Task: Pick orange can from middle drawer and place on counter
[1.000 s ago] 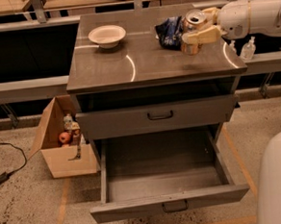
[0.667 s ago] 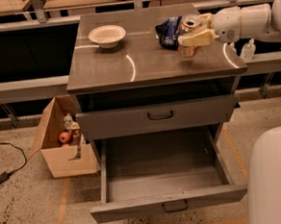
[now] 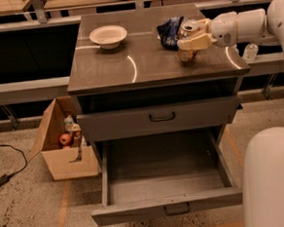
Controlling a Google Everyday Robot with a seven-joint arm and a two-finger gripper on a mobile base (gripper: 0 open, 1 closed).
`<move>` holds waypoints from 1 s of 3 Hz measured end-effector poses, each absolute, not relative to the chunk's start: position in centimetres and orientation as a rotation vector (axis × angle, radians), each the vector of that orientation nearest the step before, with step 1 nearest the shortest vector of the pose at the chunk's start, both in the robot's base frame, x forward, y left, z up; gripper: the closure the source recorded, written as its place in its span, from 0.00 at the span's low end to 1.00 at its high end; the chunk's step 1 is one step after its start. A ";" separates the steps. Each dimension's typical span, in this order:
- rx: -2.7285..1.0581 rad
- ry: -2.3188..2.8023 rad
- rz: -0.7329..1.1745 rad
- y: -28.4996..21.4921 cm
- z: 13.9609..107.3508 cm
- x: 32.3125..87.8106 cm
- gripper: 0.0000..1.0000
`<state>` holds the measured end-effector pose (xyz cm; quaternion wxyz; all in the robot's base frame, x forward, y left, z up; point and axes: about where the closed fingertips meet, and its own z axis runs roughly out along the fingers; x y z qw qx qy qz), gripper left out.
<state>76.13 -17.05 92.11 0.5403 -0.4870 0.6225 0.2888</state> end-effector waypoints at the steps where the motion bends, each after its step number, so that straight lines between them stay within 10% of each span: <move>1: -1.158 1.497 0.693 -16.9 91.5 76.4 0.31; 3: -1.160 1.522 0.698 -16.6 90.6 76.9 0.00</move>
Offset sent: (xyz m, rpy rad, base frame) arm 0.0107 -0.0085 -0.0121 -0.0315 0.0370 -0.0195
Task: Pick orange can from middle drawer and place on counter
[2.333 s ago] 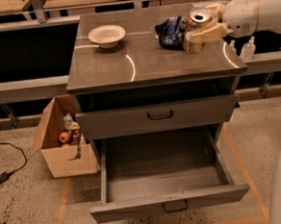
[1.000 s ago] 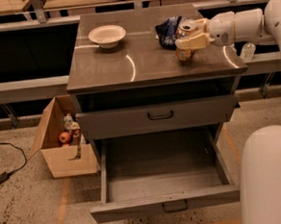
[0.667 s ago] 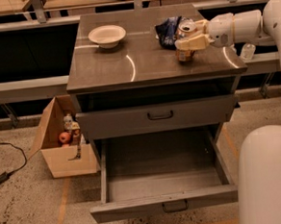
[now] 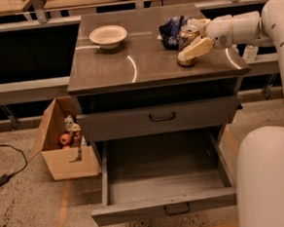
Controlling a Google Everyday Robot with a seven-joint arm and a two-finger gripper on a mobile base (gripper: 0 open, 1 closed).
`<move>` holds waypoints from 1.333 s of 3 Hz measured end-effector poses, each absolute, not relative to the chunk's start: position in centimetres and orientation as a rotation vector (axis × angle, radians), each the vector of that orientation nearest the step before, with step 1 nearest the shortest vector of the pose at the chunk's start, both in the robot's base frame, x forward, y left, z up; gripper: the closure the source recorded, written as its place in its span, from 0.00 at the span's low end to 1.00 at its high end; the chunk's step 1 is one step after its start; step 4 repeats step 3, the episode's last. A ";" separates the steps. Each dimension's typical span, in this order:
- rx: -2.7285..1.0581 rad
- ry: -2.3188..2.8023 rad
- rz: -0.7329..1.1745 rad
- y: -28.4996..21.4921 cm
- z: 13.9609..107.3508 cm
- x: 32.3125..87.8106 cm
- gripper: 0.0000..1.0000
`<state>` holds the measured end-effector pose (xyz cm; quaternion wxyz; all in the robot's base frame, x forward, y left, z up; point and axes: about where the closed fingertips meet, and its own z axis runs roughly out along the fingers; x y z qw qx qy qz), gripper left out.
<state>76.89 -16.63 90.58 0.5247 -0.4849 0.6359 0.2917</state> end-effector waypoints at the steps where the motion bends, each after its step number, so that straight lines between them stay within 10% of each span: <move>1: -1.115 1.538 0.694 -18.3 90.3 76.7 0.00; 4: -0.978 1.564 0.620 -24.2 90.7 75.0 0.00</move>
Offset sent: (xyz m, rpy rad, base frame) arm -0.0803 -0.1460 0.0216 0.1084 -0.0868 -0.3585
